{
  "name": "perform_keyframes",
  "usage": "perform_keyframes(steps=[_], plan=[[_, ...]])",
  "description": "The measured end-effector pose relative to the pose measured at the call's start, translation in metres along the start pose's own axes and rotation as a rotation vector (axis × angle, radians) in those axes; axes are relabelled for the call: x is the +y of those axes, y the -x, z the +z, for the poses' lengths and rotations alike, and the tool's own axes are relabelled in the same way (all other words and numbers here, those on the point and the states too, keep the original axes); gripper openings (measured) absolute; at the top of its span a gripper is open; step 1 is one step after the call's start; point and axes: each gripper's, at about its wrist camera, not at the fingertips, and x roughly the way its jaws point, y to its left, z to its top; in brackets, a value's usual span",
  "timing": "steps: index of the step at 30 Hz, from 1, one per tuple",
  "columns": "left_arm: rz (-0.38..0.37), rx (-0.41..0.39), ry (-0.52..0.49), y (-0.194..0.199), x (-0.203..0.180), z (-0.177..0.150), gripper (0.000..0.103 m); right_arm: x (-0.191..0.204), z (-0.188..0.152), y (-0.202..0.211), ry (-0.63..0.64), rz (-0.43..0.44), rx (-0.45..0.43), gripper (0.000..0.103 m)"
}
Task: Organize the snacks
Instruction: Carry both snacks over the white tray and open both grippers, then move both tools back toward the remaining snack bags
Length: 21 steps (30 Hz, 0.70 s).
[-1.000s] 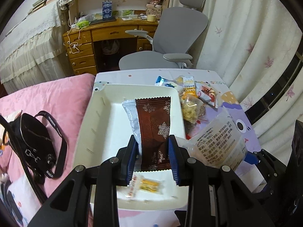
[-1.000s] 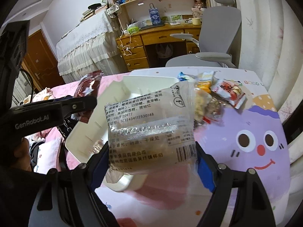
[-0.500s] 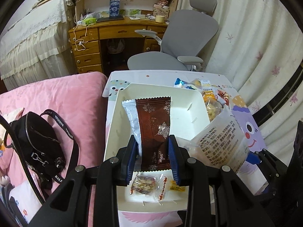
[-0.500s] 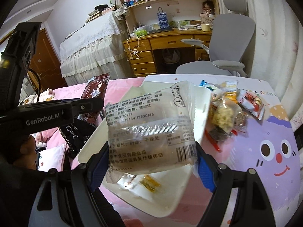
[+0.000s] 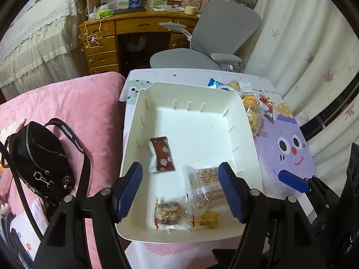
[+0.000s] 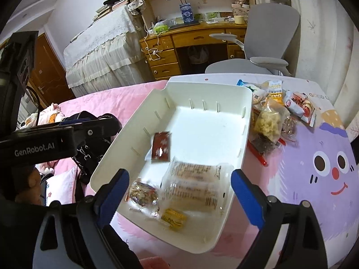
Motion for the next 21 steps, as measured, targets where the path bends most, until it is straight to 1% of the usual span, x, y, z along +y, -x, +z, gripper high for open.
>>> perform_keyframes(steps=[4,10,15,21], plan=[[-0.017,0.018,-0.006,-0.005,-0.011,-0.002,0.069,-0.005,-0.006,0.005,-0.010,-0.013,0.009,0.092],[-0.039,0.032,-0.024,-0.010,-0.037,-0.005,0.069,-0.024,-0.015,0.019,-0.043,-0.041,0.021,0.092],[-0.050,0.029,-0.043,-0.012,-0.064,-0.004,0.069,-0.047,-0.022,0.030,-0.077,-0.052,0.036,0.092],[-0.041,0.031,-0.036,-0.017,-0.101,-0.001,0.069,-0.080,-0.025,0.040,-0.100,-0.043,0.062,0.092]])
